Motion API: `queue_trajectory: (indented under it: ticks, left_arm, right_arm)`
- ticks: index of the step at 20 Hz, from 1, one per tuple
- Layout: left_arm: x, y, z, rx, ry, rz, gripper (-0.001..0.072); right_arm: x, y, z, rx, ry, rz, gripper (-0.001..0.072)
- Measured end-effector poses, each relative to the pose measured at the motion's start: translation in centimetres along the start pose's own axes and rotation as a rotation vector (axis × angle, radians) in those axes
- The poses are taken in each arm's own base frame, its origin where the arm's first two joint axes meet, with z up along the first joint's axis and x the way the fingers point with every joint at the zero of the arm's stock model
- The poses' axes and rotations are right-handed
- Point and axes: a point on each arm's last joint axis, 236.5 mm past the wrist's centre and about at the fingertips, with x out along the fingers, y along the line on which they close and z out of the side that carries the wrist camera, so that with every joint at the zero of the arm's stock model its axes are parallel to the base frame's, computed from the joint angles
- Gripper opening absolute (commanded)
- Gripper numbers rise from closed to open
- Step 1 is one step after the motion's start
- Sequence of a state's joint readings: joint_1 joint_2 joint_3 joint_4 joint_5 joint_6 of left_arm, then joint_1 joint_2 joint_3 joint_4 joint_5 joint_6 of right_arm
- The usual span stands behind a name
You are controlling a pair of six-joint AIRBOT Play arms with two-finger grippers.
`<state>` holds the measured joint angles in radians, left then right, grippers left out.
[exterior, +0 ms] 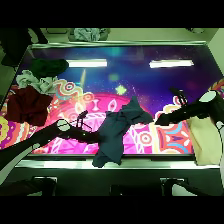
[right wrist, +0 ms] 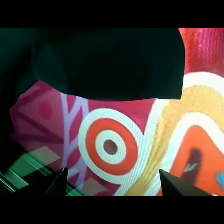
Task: Fold the shirts.
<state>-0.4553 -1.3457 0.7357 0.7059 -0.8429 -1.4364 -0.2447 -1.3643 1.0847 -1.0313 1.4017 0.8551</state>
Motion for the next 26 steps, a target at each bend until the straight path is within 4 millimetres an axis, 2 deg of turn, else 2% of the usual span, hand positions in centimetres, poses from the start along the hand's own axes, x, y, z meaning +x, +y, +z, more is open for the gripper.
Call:
queue_trajectory:
  ticks: [5, 10, 11, 12, 15, 17, 18, 20, 22, 23, 24, 25, 26]
  left_arm:
    - [-1.0, -1.5, 1.4, 0.026, -0.067, -0.031, 0.0027]
    - [-2.7, -3.0, 2.1, 0.063, -0.121, -0.056, 0.0027]
    - [-3.0, -3.3, 2.2, 0.070, -0.131, -0.061, 0.0028]
    - [-3.3, -3.6, 2.4, 0.076, -0.139, -0.065, 0.0027]
    - [-4.6, -4.5, 3.5, 0.137, -0.179, -0.072, 0.0026]
    - [-7.1, -5.4, 5.5, 0.223, -0.229, -0.053, 0.0025]
    - [-9.0, -6.0, 6.8, 0.272, -0.265, -0.038, 0.0025]
    - [-15.3, -8.4, 10.1, 0.383, -0.393, -0.010, 0.0025]
    - [-24.5, -12.8, 13.0, 0.498, -0.599, 0.002, 0.0026]
    - [-29.8, -15.8, 13.4, 0.567, -0.716, -0.002, 0.0025]
    - [-34.6, -18.9, 12.9, 0.635, -0.825, -0.014, 0.0026]
    - [-39.6, -22.4, 11.6, 0.709, -0.941, -0.033, 0.0025]
    - [-43.5, -25.2, 9.9, 0.773, -1.035, -0.054, 0.0025]
  right_arm:
    - [2.6, 0.1, 0.7, 0.024, -0.011, 0.065, 0.0704]
    - [6.6, 1.8, 4.0, -0.070, -0.059, 0.031, 0.0696]
    - [7.6, 2.2, 4.6, -0.098, -0.066, 0.015, 0.0518]
    - [8.3, 2.6, 5.2, -0.124, -0.074, 0.000, 0.0055]
    - [9.5, 3.5, 6.7, -0.201, -0.092, -0.048, 0.0045]
    - [8.0, 3.8, 8.1, -0.281, -0.113, -0.101, 0.0045]
    - [6.3, 4.1, 9.1, -0.336, -0.132, -0.140, 0.0045]
    - [0.3, 5.6, 11.9, -0.475, -0.207, -0.258, 0.0045]
    - [-9.1, 8.8, 15.0, -0.609, -0.373, -0.413, 0.0045]
    - [-14.8, 11.4, 15.8, -0.669, -0.488, -0.493, 0.0045]
    - [-20.5, 14.5, 15.8, -0.721, -0.618, -0.563, 0.0045]
    - [-25.6, 17.5, 15.0, -0.756, -0.743, -0.620, 0.0045]
    - [-30.4, 20.5, 13.5, -0.775, -0.871, -0.667, 0.0045]
